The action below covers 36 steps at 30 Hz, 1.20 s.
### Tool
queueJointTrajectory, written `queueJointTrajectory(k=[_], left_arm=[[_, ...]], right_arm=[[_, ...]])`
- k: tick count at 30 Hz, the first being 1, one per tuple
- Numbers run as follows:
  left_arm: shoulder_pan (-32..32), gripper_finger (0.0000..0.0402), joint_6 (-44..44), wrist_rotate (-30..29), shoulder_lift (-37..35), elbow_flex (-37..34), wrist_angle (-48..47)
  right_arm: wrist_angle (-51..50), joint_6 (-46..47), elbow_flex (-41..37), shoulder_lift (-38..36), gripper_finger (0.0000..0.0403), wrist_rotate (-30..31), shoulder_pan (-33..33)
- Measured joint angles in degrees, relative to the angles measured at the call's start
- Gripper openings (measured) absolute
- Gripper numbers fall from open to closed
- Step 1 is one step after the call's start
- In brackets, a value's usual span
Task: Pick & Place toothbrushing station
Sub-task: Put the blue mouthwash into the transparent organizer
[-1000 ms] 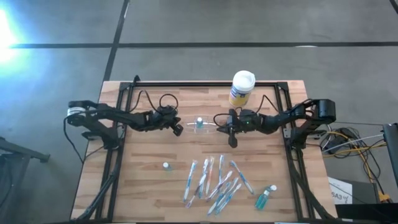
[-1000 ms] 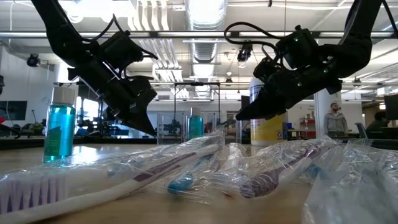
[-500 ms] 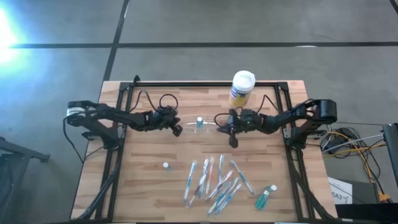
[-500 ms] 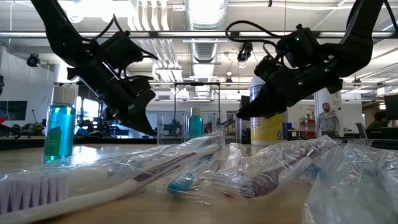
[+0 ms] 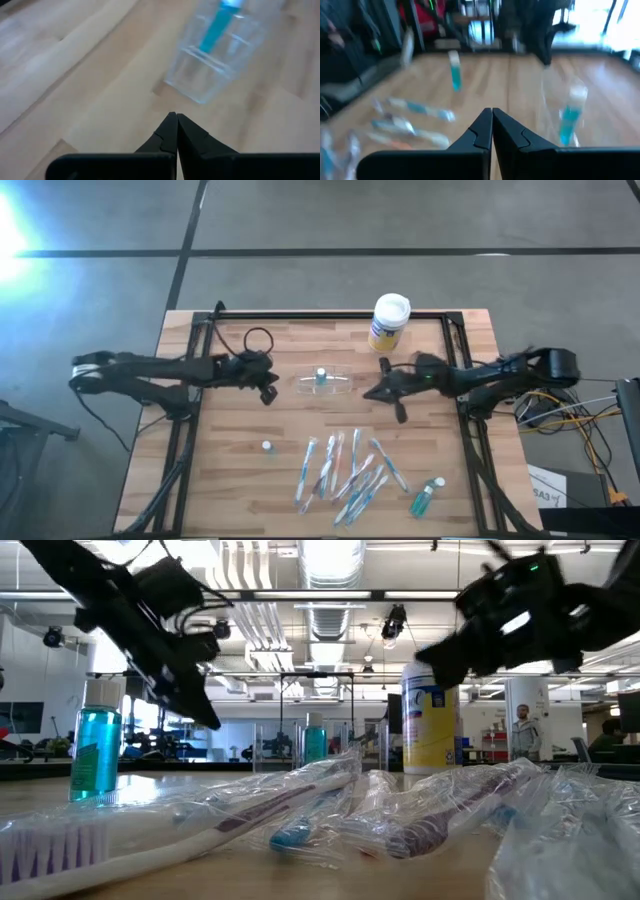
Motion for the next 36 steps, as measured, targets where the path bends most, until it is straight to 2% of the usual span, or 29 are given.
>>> queueJointTrajectory(k=[3,5,13,22,29,36], left_arm=[[-2.8,0.0002,1.4,0.7,-4.9,1.5,-5.3],[-5.4,0.0003,3.3,0.7,-7.5,2.5,-8.0],[-17.9,0.0003,12.0,0.7,-15.2,3.6,-9.1],[-25.9,0.0014,4.3,2.2,-18.0,3.6,-9.9],[-31.2,0.0059,2.6,2.6,-16.6,3.6,-10.1],[-33.3,0.0135,-2.3,2.6,-13.5,5.6,-12.2]], right_arm=[[8.5,2.4,-4.7,-5.8,0.0008,-1.1,0.0],[10.6,3.7,-7.2,-9.8,0.0008,-1.1,0.0],[2.3,2.2,-11.4,-23.4,0.0008,0.2,-0.4],[-6.9,1.4,-12.6,-32.1,0.0008,0.1,-3.9],[-9.4,2.1,-12.5,-33.3,0.0008,-3.9,-8.9],[-10.5,0.1,-12.5,-33.3,0.0008,-8.0,-12.5]])
